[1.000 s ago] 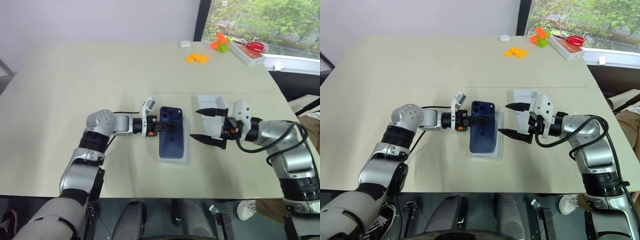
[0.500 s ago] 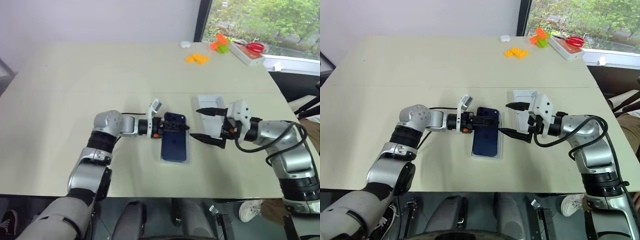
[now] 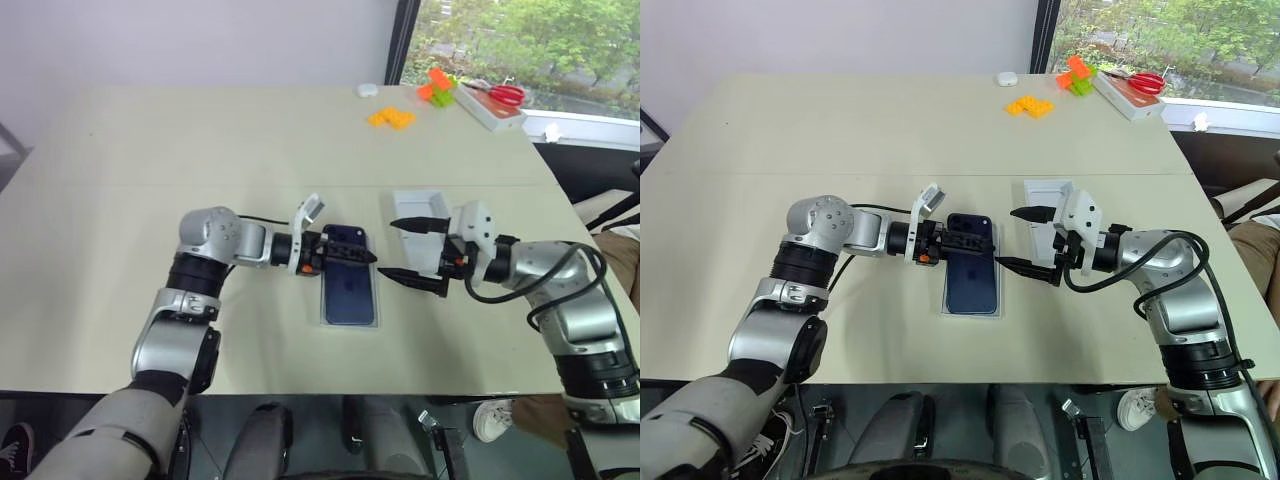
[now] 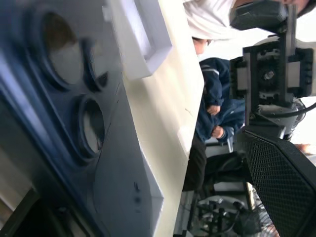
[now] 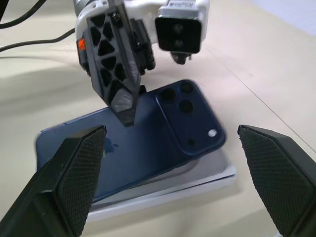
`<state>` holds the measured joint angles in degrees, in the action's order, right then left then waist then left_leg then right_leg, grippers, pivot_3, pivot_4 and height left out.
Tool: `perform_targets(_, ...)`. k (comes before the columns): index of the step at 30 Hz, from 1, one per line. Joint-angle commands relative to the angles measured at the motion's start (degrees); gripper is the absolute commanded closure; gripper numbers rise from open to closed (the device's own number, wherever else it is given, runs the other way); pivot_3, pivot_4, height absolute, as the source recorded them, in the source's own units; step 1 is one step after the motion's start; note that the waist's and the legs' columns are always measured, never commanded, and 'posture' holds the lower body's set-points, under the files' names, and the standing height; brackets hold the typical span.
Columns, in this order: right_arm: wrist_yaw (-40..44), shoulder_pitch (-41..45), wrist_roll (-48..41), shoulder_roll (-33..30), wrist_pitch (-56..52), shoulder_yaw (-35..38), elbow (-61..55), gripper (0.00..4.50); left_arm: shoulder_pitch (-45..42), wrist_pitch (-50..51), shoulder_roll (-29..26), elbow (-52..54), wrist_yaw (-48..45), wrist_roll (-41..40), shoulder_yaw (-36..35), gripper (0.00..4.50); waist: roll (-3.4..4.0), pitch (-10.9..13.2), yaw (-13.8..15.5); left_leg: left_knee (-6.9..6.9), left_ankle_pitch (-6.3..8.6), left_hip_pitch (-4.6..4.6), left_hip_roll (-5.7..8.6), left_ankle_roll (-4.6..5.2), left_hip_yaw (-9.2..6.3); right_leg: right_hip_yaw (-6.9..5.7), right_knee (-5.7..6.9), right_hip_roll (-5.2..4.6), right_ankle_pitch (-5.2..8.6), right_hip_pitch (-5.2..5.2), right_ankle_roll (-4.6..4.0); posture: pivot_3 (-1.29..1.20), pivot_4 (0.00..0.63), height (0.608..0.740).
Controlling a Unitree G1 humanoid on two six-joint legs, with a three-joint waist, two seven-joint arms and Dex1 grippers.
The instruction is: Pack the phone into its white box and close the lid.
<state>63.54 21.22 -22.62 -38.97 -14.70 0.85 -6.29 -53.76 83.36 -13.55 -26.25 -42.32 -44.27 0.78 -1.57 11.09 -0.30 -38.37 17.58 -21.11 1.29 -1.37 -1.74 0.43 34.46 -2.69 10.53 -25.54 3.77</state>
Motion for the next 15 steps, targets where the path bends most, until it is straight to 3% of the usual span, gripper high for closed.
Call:
perform_targets(1, 0.0, 1.4, -0.5, 0.1, 1.1, 0.6, -0.2, 0.0, -1.7, 0.9, -1.3, 2.6, -0.2, -0.1, -1.5, 0.06, 0.0, 0.0, -0.2, 0.0, 0.0, 0.0, 0.0, 0.0, 0.0, 0.0, 0.0, 0.0, 0.0, 0.0, 0.0, 0.0, 0.15, 0.74)
perform_targets(15, 0.1, 3.0, -0.2, 0.7, 1.6, -0.5, 1.0, 0.0, -1.7, -1.4, -5.3, 2.9, -2.6, 3.2, 2.0, 0.06, 0.0, 0.0, -0.4, -0.12, -0.01, 0.06, 0.0, -0.02, 0.01, 0.04, 0.22, 0.0, 0.0, 0.0, 0.0, 0.0, 0.15, 0.74)
